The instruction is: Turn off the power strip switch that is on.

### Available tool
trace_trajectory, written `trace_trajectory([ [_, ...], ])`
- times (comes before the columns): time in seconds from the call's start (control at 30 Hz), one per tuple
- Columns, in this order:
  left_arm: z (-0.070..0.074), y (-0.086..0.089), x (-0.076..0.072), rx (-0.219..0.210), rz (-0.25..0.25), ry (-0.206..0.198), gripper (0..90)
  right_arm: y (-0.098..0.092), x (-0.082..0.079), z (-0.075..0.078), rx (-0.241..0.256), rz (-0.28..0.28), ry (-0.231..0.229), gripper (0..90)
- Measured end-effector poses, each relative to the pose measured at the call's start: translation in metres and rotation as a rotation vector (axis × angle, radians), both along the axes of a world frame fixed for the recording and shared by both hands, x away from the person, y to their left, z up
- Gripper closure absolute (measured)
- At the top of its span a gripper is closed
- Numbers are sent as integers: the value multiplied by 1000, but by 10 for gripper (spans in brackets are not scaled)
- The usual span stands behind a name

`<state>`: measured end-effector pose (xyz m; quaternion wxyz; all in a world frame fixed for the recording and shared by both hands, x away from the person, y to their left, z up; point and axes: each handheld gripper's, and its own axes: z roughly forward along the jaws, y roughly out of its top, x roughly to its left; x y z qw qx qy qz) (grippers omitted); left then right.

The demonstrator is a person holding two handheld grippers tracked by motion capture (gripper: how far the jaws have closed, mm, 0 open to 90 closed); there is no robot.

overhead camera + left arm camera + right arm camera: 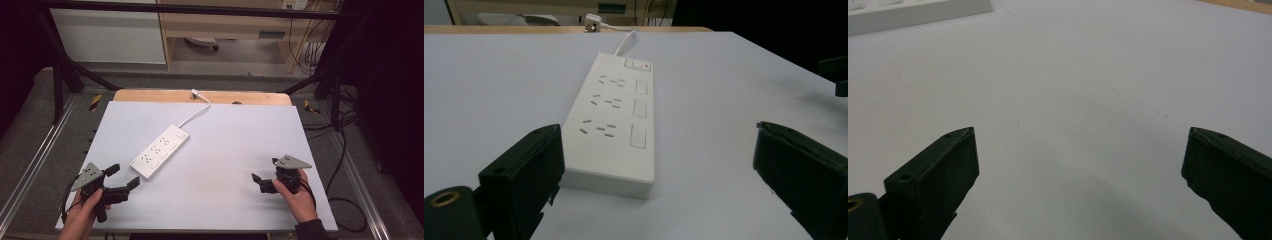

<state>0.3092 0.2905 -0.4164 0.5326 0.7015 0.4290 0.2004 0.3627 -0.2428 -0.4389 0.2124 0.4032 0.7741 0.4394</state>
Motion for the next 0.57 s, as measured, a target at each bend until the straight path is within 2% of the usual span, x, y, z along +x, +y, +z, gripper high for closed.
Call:
trace_trajectory([
  [0.17,-6,-5,-3,14,-21,5,64,0,0,0,-6,1,0,23],
  [0.3,-9,-9,-6,6,-43,12,64,0,0,-1,-9,0,2,23],
  [0.57,-10,-7,-5,-3,-31,21,66,1,1,-4,-37,-16,20,24],
])
